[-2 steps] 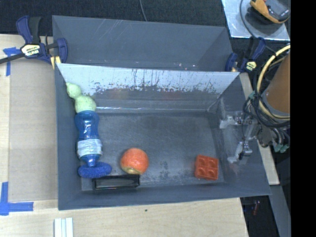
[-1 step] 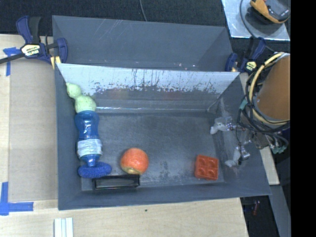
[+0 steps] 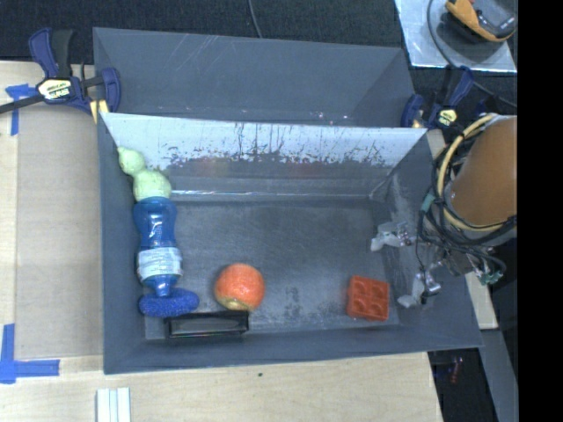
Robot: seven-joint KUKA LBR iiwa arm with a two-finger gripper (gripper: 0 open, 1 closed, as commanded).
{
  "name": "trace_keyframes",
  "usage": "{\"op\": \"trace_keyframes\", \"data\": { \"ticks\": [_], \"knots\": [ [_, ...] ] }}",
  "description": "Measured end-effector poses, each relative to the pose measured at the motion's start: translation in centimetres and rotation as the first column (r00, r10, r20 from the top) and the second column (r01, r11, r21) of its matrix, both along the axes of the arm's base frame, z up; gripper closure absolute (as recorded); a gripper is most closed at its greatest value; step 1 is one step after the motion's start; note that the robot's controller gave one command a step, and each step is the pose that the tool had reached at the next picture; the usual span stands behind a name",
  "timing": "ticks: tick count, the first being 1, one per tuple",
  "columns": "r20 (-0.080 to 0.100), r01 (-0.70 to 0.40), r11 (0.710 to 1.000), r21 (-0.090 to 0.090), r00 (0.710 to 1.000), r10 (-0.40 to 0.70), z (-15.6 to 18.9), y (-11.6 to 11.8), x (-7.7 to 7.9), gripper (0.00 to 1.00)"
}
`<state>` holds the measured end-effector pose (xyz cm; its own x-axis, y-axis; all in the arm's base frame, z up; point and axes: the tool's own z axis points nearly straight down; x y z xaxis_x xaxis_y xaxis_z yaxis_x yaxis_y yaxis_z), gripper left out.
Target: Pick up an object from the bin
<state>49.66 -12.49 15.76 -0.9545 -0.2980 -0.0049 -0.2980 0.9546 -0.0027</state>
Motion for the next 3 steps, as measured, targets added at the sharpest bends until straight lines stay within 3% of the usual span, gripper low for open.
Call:
{"op": "trace_keyframes", "data": {
  "ticks": [1,2,3],
  "knots": [
    [0.001,0.27,0.963,0.001,0.963,-0.27,0.2,-1.1,0.7,0.0],
    [0.003,0.139,0.99,0.0,0.99,-0.139,-5.0,-1.2,0.3,0.0],
    [0.002,0.114,0.994,-0.001,0.994,-0.114,-7.4,-0.5,0.8,0.0]
  ]
}}
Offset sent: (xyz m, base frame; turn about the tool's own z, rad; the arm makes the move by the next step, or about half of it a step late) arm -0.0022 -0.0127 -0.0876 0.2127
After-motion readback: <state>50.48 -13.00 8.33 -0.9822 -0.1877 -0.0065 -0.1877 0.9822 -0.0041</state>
